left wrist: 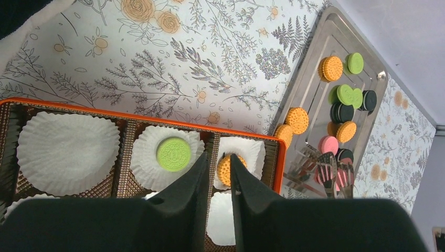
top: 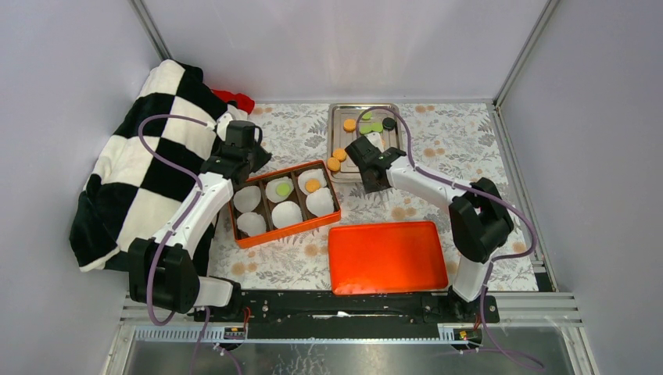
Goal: Pack the cookies
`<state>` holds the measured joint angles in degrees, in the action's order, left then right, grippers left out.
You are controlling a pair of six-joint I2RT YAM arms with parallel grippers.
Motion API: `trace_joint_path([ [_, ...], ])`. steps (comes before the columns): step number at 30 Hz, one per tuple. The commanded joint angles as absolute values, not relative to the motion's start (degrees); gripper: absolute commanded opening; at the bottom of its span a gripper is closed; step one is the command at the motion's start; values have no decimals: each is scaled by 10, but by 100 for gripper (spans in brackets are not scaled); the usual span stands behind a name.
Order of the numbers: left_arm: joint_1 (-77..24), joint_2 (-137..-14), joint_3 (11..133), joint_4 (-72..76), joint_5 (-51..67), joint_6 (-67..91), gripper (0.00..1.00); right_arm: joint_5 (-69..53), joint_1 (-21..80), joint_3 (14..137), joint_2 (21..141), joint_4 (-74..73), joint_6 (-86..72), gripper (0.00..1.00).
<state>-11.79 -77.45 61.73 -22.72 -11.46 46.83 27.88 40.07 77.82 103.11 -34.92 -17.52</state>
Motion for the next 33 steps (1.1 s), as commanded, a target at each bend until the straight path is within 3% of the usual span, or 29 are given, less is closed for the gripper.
trace_joint_path([
  [1, -113, -779, 610, -209, -113, 459, 25, 262, 382, 818, 1047, -323, -165, 51],
  [13, -112, -786, 610, -210, -112, 460, 25, 214, 355, 845, 1080, -312, -173, 51],
  [16, -113, -786, 608, -212, -110, 460, 25, 209, 354, 851, 1081, -314, -175, 44],
  [19, -113, -786, 608, -212, -107, 460, 25, 202, 353, 860, 1076, -317, -173, 25],
  [22, -113, -783, 613, -217, -111, 464, 25, 193, 353, 879, 1067, -331, -175, 18],
  [27, -104, -767, 637, -248, -146, 482, 25, 165, 371, 896, 1019, -333, -176, 16],
  [33, -20, -757, 656, -241, -90, 522, 26, 171, 452, 950, 990, -348, -162, 17],
])
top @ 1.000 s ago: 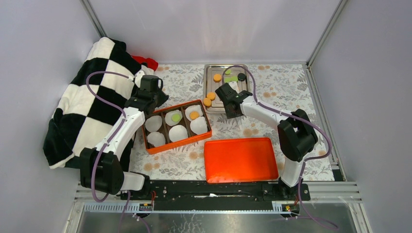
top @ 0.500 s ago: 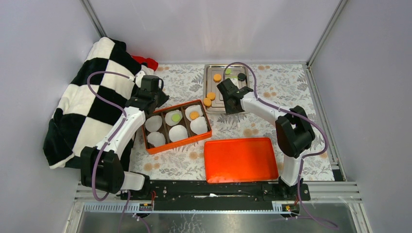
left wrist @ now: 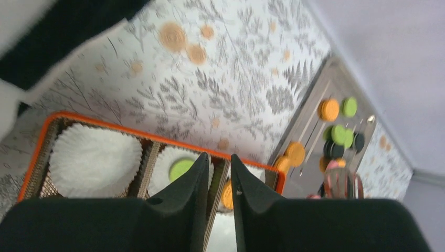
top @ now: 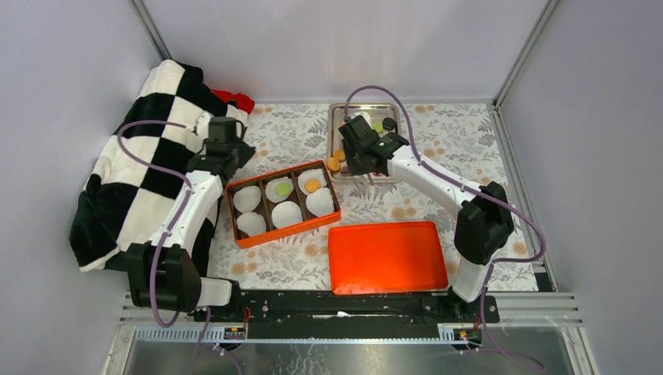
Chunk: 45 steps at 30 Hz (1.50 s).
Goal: Pack the cookies
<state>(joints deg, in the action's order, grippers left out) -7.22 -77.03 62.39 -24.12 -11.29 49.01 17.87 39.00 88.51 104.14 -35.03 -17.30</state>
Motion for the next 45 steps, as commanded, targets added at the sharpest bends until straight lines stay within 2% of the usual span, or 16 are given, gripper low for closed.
trace_joint_path([
  [1, -5, -762, 666, -242, -82, 526, 26, 163, 465, 960, 993, -352, -161, 17],
  [10, 103, -763, 701, -247, -77, 539, 26, 83, 575, 1045, 1057, -368, -145, 17],
  [21, 113, -748, 690, -253, -69, 519, 26, 1, 628, 1178, 1193, -380, -125, 19],
  [29, 116, -748, 673, -243, -58, 516, 27, -11, 629, 1207, 1246, -384, -123, 21],
  [32, 117, -752, 673, -242, -54, 513, 27, -4, 629, 1208, 1256, -381, -121, 28],
  [37, 118, -746, 670, -233, -50, 501, 27, 20, 629, 1206, 1261, -372, -119, 48],
  [41, 118, -734, 662, -218, -47, 496, 28, 31, 629, 1205, 1262, -368, -117, 49],
  [44, 118, -733, 662, -214, -39, 492, 29, 37, 629, 1200, 1261, -361, -116, 58],
  [45, 118, -733, 663, -213, -38, 491, 29, 40, 628, 1201, 1261, -360, -116, 58],
])
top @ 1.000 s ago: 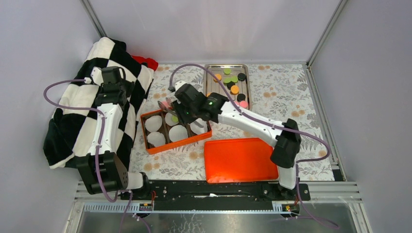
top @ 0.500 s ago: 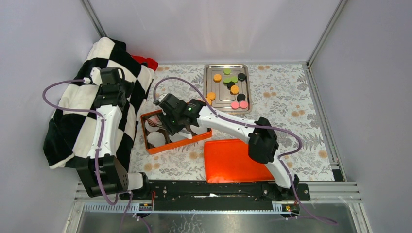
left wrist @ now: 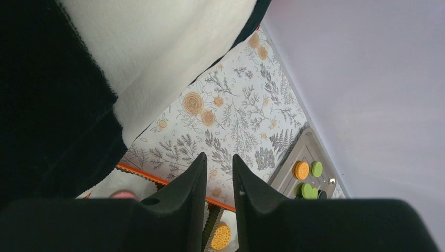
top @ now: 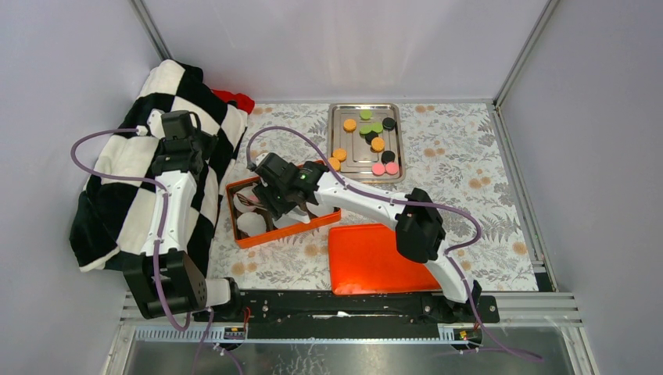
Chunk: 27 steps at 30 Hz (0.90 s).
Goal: Pack the cookies
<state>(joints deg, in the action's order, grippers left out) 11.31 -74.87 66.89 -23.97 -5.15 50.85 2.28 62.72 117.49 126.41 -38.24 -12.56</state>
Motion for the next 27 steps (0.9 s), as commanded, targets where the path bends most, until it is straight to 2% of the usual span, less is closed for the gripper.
trace_joint_path([
  [1, 118, -734, 663, -213, -36, 491, 29, 42, 628, 1199, 1261, -358, -115, 58],
  [7, 118, -733, 662, -209, -27, 490, 29, 71, 628, 1189, 1246, -350, -112, 52],
  [14, 118, -727, 659, -202, -20, 492, 29, 170, 628, 1139, 1123, -351, -83, 52],
  [18, 118, -732, 654, -194, -4, 497, 29, 240, 628, 1073, 1042, -336, -72, 54],
  [23, 118, -741, 652, -188, 17, 501, 29, 325, 620, 997, 997, -346, -86, 55],
  [27, 117, -746, 649, -182, 29, 503, 29, 317, 571, 925, 978, -358, -127, 53],
])
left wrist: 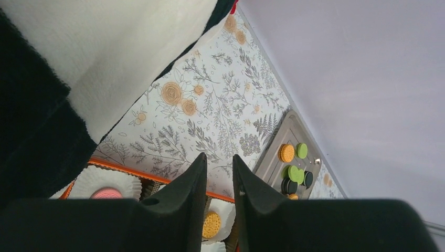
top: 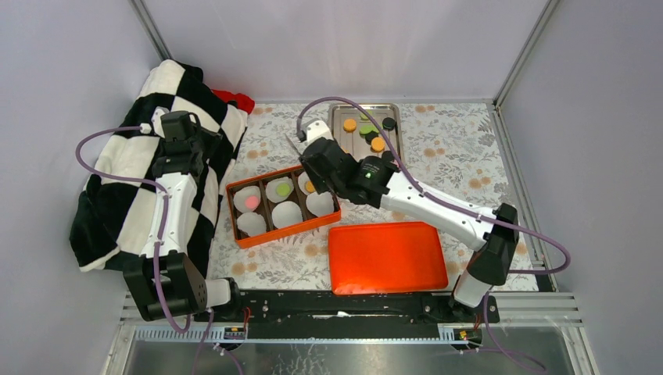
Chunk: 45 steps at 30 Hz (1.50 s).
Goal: Pack the cookies
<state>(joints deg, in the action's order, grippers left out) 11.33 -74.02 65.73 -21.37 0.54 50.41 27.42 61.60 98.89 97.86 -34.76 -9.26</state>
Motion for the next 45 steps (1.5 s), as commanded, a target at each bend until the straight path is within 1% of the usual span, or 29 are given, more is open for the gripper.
trace_joint_path([
  [1, 117, -748, 649, -181, 32, 504, 29, 312, 557, 908, 972, -357, -135, 52],
  [3, 118, -751, 647, -178, 38, 504, 29, 305, 528, 859, 961, -347, -148, 52],
  [7, 117, -756, 645, -173, 47, 507, 29, 289, 465, 806, 950, -324, -161, 52],
  [11, 115, -759, 645, -171, 52, 508, 29, 263, 407, 788, 962, -310, -164, 51],
  [14, 115, -758, 645, -171, 50, 508, 29, 240, 387, 789, 976, -313, -168, 51],
  [17, 115, -759, 644, -171, 50, 508, 29, 216, 384, 782, 980, -319, -176, 51],
  [24, 116, -764, 646, -172, 55, 511, 29, 170, 383, 724, 949, -318, -202, 51],
  [30, 114, -766, 641, -166, 63, 514, 29, 191, 383, 688, 923, -318, -208, 52],
  [40, 114, -755, 638, -165, 67, 517, 29, 205, 383, 692, 898, -351, -211, 52],
  [45, 113, -757, 638, -164, 73, 518, 29, 204, 383, 690, 912, -350, -213, 52],
])
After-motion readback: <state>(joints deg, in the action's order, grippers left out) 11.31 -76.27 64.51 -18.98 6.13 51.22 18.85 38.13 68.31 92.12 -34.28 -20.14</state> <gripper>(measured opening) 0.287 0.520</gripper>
